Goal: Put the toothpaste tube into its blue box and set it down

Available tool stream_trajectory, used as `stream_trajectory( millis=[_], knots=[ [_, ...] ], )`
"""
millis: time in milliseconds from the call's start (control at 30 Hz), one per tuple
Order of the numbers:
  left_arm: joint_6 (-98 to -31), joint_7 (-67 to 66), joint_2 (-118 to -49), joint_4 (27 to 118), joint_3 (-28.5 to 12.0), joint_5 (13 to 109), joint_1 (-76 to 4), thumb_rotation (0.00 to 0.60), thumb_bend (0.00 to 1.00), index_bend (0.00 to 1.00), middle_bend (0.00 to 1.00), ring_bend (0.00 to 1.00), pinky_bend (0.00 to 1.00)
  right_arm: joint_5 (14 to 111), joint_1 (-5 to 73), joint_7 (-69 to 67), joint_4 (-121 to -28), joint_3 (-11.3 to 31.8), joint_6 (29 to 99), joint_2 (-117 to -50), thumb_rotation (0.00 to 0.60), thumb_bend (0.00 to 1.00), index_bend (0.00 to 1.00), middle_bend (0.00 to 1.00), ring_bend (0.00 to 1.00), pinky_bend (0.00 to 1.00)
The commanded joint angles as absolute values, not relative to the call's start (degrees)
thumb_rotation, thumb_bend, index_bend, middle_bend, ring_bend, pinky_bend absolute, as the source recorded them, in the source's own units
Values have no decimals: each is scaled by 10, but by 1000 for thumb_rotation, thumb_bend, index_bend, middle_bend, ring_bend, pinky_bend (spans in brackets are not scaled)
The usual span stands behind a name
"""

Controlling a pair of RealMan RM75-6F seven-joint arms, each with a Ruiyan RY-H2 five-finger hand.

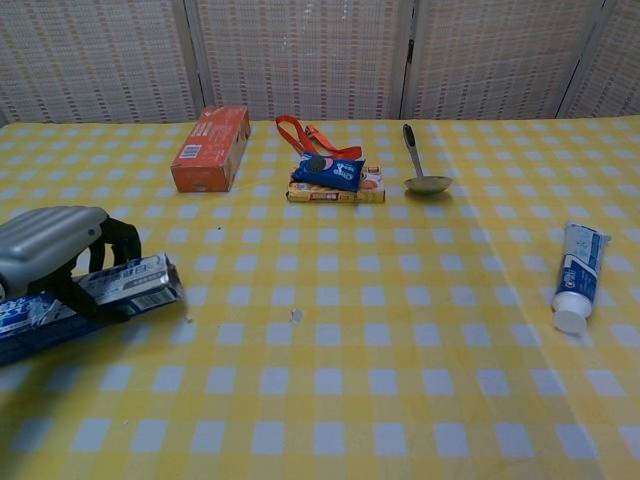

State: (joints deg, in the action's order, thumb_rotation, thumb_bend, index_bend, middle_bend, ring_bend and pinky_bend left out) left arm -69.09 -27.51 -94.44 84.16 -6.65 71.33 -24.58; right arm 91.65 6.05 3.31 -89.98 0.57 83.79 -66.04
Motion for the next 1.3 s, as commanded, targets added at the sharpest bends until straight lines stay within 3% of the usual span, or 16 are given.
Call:
stream_trajectory(
  millis=[33,367,633,867,1133,1300],
  knots=[
    [-707,-288,-935,857,-55,729,-240,600,164,624,765,570,330,917,71,25,-892,6,821,-662,600,287,0,0,0,46],
    [-736,-326,-931,887,-35,757,-231,600,163,597,762,551,327,944,174,63,-883,25,698,-626,600,288,2,0,33,45],
    [-743,-328,-926,888,-36,761,-226,600,163,545,707,511,322,953,247,152,-888,27,599,-632,600,287,165,102,111,45],
    [-741,-318,-921,883,-40,757,-225,600,162,531,685,496,318,928,290,208,-880,29,528,-664,600,287,203,123,120,45],
    [-747,-307,-909,885,-42,761,-221,600,162,530,684,496,318,903,323,275,-872,23,475,-686,600,287,245,129,125,46],
    [-748,-300,-905,883,-45,760,-220,600,162,530,684,496,318,898,318,281,-854,10,481,-692,600,287,263,143,138,45]
  ],
)
